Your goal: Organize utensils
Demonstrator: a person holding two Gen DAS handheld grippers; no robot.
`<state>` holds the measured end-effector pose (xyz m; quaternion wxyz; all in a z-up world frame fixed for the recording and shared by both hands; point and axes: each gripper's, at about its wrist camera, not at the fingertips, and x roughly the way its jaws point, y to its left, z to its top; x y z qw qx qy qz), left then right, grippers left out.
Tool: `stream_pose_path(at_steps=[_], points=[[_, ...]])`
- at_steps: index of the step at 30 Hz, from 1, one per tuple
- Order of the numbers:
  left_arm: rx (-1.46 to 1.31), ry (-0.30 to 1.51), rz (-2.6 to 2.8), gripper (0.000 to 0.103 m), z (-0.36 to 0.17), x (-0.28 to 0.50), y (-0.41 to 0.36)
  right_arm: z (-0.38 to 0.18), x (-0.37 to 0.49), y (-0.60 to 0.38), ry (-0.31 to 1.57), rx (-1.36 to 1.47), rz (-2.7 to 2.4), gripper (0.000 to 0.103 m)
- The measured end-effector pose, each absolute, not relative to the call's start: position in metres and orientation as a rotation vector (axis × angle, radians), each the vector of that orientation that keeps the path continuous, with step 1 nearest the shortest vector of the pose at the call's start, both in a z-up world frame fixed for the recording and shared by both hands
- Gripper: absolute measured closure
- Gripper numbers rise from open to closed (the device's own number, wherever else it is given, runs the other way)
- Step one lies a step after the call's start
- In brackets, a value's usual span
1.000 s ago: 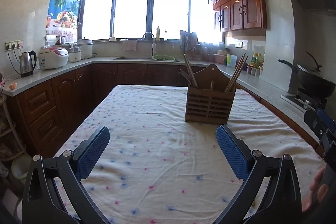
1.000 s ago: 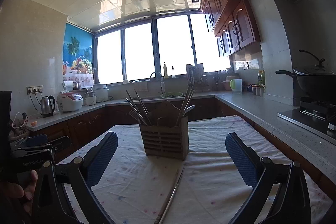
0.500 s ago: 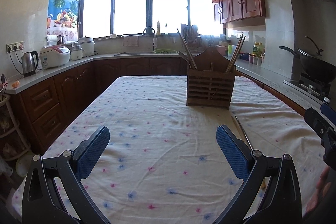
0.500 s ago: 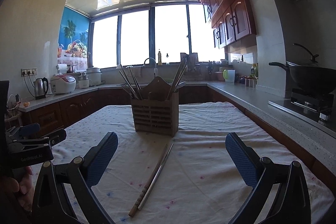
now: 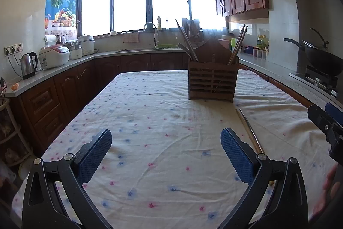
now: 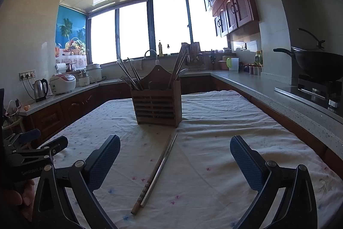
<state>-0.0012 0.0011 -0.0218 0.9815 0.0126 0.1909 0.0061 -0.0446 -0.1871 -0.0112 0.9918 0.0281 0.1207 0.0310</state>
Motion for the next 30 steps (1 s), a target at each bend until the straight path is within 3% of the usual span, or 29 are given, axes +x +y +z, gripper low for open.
stream_pose_path(at_steps=[30], points=[[0.023, 0.379, 0.005, 0.0, -0.0194, -0.0064, 0.0017, -0.0113, -0.046, -0.1863, 0.237, 0.068, 0.071, 0.0]])
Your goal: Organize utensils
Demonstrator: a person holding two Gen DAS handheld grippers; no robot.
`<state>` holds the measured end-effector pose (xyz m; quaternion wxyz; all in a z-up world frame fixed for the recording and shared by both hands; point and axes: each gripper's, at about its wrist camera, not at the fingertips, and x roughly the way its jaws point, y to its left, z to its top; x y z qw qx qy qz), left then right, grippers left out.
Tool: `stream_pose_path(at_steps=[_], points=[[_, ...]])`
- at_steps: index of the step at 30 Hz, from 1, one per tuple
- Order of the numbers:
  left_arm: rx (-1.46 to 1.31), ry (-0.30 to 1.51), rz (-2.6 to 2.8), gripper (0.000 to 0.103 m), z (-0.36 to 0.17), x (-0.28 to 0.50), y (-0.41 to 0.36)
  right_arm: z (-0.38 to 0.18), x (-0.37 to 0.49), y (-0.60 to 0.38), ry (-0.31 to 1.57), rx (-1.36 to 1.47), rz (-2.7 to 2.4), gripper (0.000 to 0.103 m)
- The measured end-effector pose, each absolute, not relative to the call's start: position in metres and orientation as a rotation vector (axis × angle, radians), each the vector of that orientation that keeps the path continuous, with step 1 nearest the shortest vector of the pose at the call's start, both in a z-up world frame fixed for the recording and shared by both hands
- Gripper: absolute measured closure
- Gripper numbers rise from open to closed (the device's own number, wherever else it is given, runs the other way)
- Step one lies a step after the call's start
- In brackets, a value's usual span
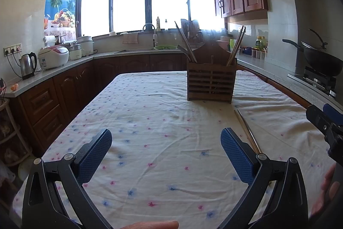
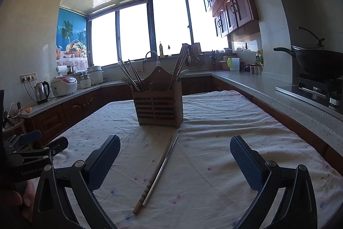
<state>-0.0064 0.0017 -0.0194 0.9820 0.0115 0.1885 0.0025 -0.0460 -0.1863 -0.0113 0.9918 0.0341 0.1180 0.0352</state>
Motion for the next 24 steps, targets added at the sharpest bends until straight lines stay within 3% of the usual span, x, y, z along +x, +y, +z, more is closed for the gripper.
stream_pose_path(at_steps=[24], points=[[0.028, 0.376, -0.008, 0.0, -0.0191, -0.005, -0.0008, -0.0088, -0.0487, -0.1835, 0.23, 0.076, 0.076, 0.0]])
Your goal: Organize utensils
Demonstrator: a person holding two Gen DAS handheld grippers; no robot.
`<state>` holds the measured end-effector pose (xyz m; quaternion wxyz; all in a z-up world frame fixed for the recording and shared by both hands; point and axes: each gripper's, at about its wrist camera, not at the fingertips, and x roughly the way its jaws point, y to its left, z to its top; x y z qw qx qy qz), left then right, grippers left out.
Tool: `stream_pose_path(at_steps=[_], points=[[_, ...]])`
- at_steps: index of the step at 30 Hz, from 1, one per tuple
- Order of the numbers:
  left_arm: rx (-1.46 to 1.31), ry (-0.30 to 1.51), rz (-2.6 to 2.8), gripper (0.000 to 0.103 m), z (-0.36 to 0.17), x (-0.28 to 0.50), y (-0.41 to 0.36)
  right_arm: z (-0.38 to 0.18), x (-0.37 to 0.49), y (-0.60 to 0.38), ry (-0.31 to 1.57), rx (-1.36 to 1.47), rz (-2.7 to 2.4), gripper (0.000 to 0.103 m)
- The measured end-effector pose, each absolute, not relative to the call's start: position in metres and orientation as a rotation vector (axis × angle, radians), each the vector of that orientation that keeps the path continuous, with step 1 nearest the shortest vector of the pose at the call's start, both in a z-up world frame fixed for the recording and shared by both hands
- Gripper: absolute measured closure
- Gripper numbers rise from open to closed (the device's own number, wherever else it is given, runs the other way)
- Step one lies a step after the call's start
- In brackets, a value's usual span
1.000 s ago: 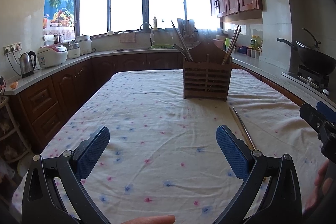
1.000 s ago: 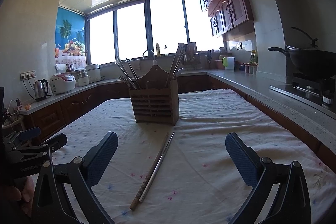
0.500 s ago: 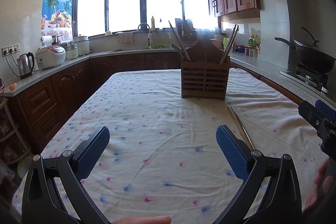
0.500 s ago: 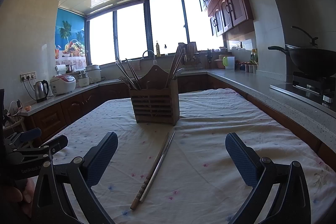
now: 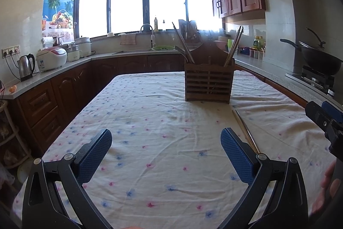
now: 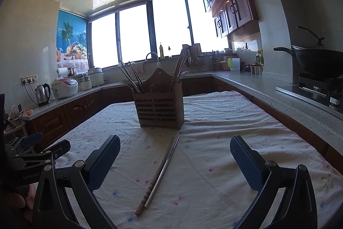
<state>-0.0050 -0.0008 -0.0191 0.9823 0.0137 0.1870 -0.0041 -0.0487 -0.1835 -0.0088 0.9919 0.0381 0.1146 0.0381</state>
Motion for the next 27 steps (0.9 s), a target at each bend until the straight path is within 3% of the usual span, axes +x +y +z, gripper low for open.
stream_pose_path(at_steps=[27], points=[[0.022, 0.389, -0.025, 0.0, -0.0198, -0.0004, 0.0015, -0.0054, -0.0462, -0.1778, 0.228, 0.082, 0.093, 0.0]])
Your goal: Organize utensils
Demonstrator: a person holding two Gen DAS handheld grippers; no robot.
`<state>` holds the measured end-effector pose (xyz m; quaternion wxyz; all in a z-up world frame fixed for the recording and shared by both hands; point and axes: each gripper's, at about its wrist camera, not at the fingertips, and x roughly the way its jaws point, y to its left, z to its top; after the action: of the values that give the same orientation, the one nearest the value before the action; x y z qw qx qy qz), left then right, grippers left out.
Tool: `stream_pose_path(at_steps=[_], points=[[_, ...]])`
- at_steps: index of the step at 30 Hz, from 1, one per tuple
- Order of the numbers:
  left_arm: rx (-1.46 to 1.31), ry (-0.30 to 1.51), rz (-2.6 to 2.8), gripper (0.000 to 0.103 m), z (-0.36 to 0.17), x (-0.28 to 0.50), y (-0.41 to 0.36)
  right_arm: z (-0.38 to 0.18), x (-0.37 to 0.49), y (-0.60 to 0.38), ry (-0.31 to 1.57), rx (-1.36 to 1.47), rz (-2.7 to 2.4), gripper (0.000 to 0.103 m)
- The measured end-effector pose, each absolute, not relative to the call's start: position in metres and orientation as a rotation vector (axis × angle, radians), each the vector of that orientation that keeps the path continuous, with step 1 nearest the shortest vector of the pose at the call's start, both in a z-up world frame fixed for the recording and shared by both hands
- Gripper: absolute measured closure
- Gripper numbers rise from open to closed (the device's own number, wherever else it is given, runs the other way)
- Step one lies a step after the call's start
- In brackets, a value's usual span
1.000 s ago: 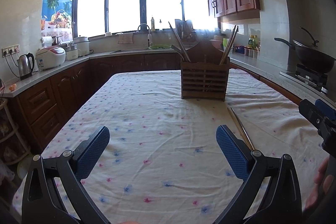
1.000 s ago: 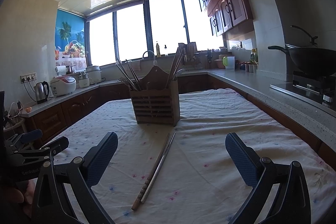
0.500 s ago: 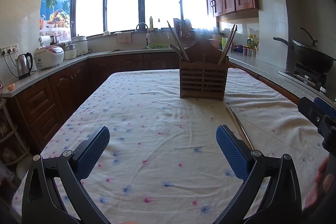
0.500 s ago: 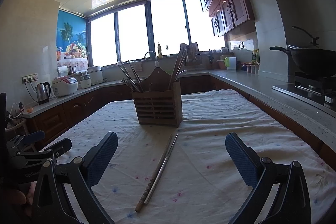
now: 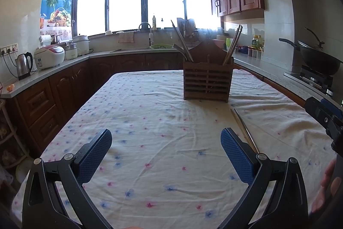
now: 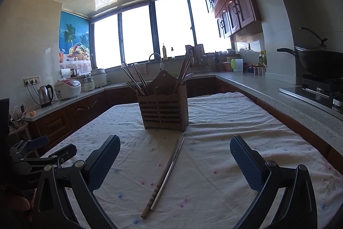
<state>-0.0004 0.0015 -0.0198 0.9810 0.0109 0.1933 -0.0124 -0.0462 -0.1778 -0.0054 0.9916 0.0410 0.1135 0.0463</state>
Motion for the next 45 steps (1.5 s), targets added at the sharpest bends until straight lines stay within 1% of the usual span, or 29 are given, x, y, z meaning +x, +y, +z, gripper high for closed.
stream_pose_path(at_steps=[45], points=[[0.03, 0.392, -0.039, 0.0, -0.0203, -0.0027, 0.0019, -0.0042, -0.047, -0.1787, 0.229, 0.098, 0.106, 0.0]])
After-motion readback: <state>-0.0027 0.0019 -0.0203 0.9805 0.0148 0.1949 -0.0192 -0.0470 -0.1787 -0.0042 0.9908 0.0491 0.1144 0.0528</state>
